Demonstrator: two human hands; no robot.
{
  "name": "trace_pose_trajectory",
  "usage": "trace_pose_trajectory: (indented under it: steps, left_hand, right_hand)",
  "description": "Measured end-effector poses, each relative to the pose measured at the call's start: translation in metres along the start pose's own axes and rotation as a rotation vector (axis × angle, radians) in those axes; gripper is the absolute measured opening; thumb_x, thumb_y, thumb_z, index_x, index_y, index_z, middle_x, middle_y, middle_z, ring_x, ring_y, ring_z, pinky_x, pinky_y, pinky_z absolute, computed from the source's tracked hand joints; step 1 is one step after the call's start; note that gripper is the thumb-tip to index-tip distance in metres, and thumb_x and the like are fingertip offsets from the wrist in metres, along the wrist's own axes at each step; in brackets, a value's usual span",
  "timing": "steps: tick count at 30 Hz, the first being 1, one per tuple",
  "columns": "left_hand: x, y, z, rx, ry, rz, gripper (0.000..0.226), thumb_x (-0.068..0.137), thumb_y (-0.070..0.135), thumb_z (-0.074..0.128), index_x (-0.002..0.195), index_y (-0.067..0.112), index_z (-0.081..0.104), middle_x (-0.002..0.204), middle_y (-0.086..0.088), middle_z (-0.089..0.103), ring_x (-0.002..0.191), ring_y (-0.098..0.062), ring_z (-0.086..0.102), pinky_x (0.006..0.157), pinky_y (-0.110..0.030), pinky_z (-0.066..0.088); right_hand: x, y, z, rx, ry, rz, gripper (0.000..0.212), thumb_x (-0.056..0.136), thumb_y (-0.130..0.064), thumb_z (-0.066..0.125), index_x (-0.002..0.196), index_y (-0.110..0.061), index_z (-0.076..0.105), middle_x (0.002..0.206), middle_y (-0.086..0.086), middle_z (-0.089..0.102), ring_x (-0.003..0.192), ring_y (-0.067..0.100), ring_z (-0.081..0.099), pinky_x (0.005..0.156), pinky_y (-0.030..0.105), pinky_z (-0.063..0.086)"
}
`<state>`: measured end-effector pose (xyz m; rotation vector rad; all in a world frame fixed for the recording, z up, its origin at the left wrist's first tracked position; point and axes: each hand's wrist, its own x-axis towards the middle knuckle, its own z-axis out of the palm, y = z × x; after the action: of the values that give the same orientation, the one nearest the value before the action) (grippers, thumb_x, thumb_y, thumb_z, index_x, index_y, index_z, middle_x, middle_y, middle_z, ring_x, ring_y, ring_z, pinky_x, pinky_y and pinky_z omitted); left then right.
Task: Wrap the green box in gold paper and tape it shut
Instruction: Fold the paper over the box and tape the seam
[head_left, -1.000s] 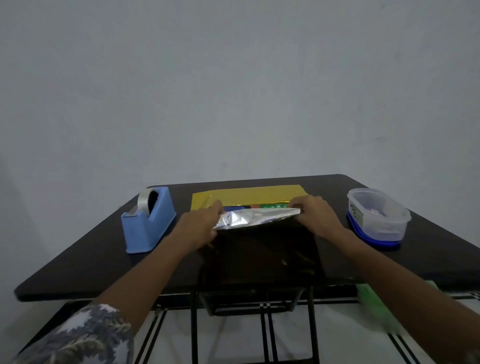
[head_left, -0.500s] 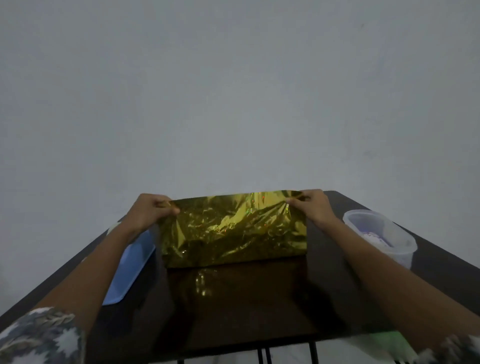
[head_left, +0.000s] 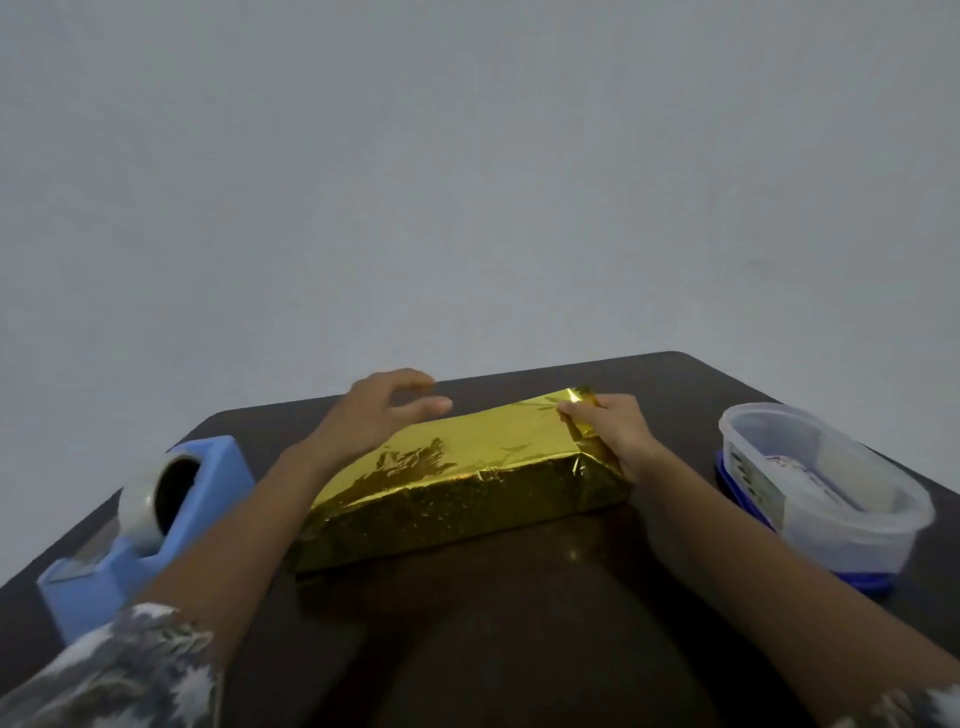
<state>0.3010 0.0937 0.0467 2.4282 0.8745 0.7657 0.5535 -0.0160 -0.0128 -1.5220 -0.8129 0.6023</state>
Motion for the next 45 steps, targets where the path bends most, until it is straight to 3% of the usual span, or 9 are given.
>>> trace_pose_trajectory:
  steps: [3, 7, 14, 17, 27, 34, 36, 39, 45]
  left_hand:
    - [0.021, 0.003, 0.016, 0.206, -0.273, -0.082, 0.080, 0.075, 0.061, 0.057, 0.140, 0.016, 0.043, 0.139, -0.001, 0.048, 0.126, -0.020, 0.046, 0.097, -0.030, 0.039]
    - [0.034, 0.000, 0.016, 0.178, -0.400, -0.230, 0.060, 0.075, 0.058, 0.059, 0.118, 0.017, 0.063, 0.116, -0.005, 0.061, 0.107, -0.025, 0.056, 0.088, -0.032, 0.042]
    - [0.029, -0.004, 0.004, 0.027, -0.228, -0.502, 0.050, 0.069, 0.042, 0.079, 0.095, 0.000, 0.071, 0.101, -0.013, 0.065, 0.099, -0.030, 0.057, 0.085, -0.039, 0.044]
    - [0.014, -0.008, -0.005, -0.044, -0.163, -0.641, 0.048, 0.067, 0.040, 0.081, 0.085, -0.001, 0.063, 0.085, -0.010, 0.060, 0.078, -0.020, 0.054, 0.066, -0.029, 0.043]
    - [-0.056, 0.009, 0.025, -0.866, 0.248, -0.849, 0.026, 0.085, 0.014, 0.069, 0.105, 0.001, 0.058, 0.098, -0.012, 0.053, 0.076, -0.019, 0.055, 0.039, -0.022, 0.052]
    - [-0.070, 0.052, 0.056, -1.090, 0.339, -0.803, 0.030, 0.092, 0.011, 0.059, 0.118, 0.000, 0.050, 0.088, -0.012, 0.050, 0.069, -0.024, 0.059, 0.049, -0.031, 0.058]
    - [-0.080, 0.058, 0.056, -0.919, 0.296, -0.727, 0.018, 0.093, 0.013, 0.058, 0.106, 0.001, 0.054, 0.082, -0.012, 0.057, 0.065, -0.023, 0.062, 0.051, -0.029, 0.057]
    - [-0.095, 0.048, 0.046, -0.124, 0.382, -0.280, 0.012, 0.090, 0.024, 0.063, 0.092, 0.012, 0.060, 0.083, 0.001, 0.065, 0.075, -0.015, 0.063, 0.064, -0.026, 0.053]
    - [-0.099, 0.024, 0.030, 0.534, 0.009, 0.032, 0.068, 0.084, 0.041, 0.064, 0.143, 0.022, 0.035, 0.145, 0.002, 0.043, 0.135, -0.015, 0.037, 0.118, -0.042, 0.006]
  right_hand:
    - [0.001, 0.001, 0.000, -0.005, -0.018, 0.003, 0.014, 0.083, -0.021, 0.069, 0.075, -0.010, 0.067, 0.072, 0.003, 0.062, 0.064, 0.012, 0.056, 0.059, 0.022, 0.044]
    - [0.003, 0.003, -0.001, -0.025, -0.037, 0.011, 0.020, 0.087, -0.026, 0.065, 0.074, -0.010, 0.065, 0.072, 0.001, 0.061, 0.066, 0.013, 0.056, 0.061, 0.023, 0.044]
    - [0.001, 0.007, -0.003, -0.154, 0.159, -0.031, 0.038, 0.096, -0.044, 0.042, 0.076, -0.013, 0.051, 0.080, 0.005, 0.052, 0.082, 0.022, 0.049, 0.076, 0.036, 0.041]
    - [-0.009, 0.007, 0.001, -0.213, 0.165, -0.019, 0.040, 0.097, -0.045, 0.040, 0.106, -0.010, 0.058, 0.109, 0.007, 0.060, 0.105, 0.026, 0.053, 0.084, 0.033, 0.038]
    - [-0.063, -0.036, 0.025, -0.382, -0.223, -0.271, 0.052, 0.099, -0.046, 0.033, 0.136, -0.012, 0.047, 0.140, 0.004, 0.048, 0.127, 0.022, 0.043, 0.099, 0.031, 0.032]
    - [-0.093, -0.039, 0.038, -1.177, -0.376, -0.551, 0.060, 0.091, -0.051, 0.047, 0.144, -0.025, 0.034, 0.149, -0.002, 0.037, 0.138, 0.018, 0.032, 0.116, 0.045, 0.007]
    - [-0.093, -0.035, 0.038, -1.204, -0.324, -0.593, 0.054, 0.092, -0.042, 0.051, 0.142, -0.026, 0.038, 0.146, -0.004, 0.041, 0.135, 0.016, 0.036, 0.116, 0.042, 0.009]
    - [-0.096, -0.033, 0.029, -1.184, -0.276, -0.598, 0.050, 0.091, -0.037, 0.054, 0.139, -0.028, 0.042, 0.142, -0.004, 0.048, 0.131, 0.017, 0.042, 0.116, 0.039, 0.012]
    - [-0.107, -0.033, 0.004, -1.149, -0.282, -0.567, 0.051, 0.090, -0.039, 0.055, 0.139, -0.031, 0.042, 0.138, -0.003, 0.052, 0.129, 0.022, 0.043, 0.115, 0.035, 0.014]
